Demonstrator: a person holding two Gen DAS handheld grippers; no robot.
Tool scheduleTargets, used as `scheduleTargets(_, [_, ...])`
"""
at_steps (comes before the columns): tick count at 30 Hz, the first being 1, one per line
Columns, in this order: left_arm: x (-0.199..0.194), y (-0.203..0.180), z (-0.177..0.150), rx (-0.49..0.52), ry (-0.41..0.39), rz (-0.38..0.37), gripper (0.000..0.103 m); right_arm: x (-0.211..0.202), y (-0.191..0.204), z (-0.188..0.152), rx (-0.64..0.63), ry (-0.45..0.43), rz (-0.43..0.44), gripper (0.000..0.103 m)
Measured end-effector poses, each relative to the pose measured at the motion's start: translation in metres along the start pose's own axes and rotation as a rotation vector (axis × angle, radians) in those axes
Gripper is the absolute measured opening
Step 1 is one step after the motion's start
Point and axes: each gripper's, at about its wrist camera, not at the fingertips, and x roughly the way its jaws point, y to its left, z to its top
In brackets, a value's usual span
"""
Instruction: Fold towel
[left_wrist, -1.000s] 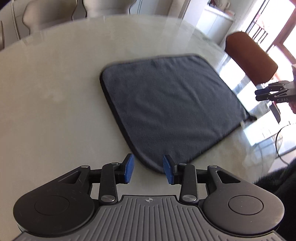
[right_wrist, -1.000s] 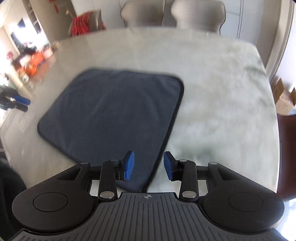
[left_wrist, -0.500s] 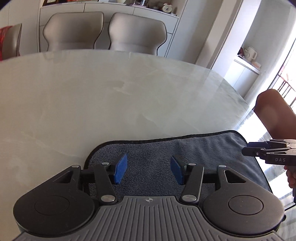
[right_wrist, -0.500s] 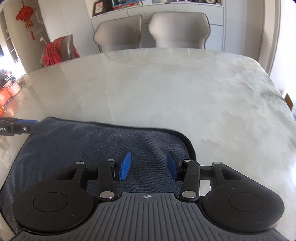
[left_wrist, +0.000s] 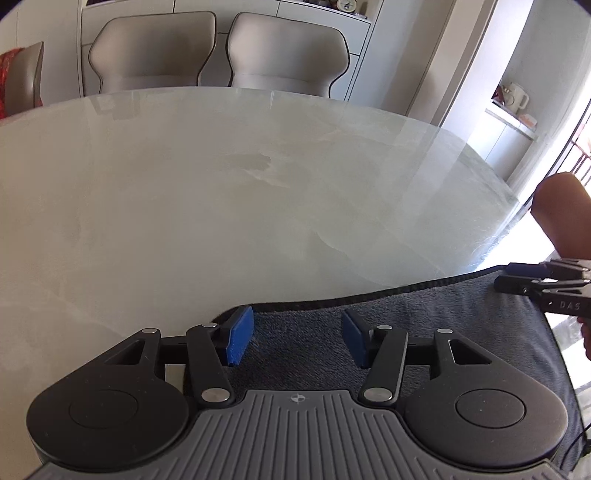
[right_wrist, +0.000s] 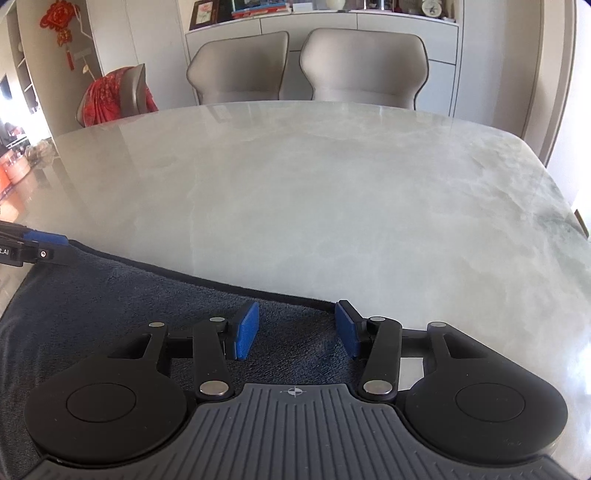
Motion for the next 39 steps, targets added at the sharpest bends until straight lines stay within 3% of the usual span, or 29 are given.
scheduleTargets(5, [-0.006,-0.008,-0.002,0.024,0.01,0.03,0.055,-0.009,0.005,0.003,0.026,0.031,-0.025,0.047])
scheduleTargets(7, [-0.015,-0.012,-0.004,0.01,0.019,0.042,0.056,-0.03,0.014,-0.002,0.036,0.013,-0.012,0.048])
scheduleTargets(10, [-0.048,-0.022,-0.024,-0.005,-0.021,-0.013,0.06,-0.065,0.027,-0.022,0.057,-0.011,0.04,0.059])
scheduleTargets(13, [-0.079,-0.039,-0.063,0.024,0.001,-0.062,0.063,-0.091,0.04,-0.05,0.071,0.007,0.076,0.06])
scheduleTargets(16, [-0.099,-0.048,-0.096,0.036,0.025,-0.062,0.063,-0.113,0.053,-0.08,0.089,0.032,0.086,0.06])
scheduleTargets(24, [-0.124,-0.037,-0.144,-0.106,0.092,-0.066,0.065,-0.135,0.057,-0.133,0.153,0.092,0.018,0.061])
scheduleTargets(32, [-0.144,-0.02,-0.162,-0.14,0.07,-0.02,0.064,-0.152,0.049,-0.143,0.19,0.102,-0.087,0.063])
scheduleTargets(35, [-0.147,-0.015,-0.154,-0.177,0.026,0.034,0.065,-0.161,0.058,-0.137,0.172,0.057,-0.072,0.064])
scheduleTargets(39, [-0.138,0.003,-0.139,-0.293,0.015,0.037,0.068,-0.166,0.075,-0.133,0.14,0.026,-0.043,0.068])
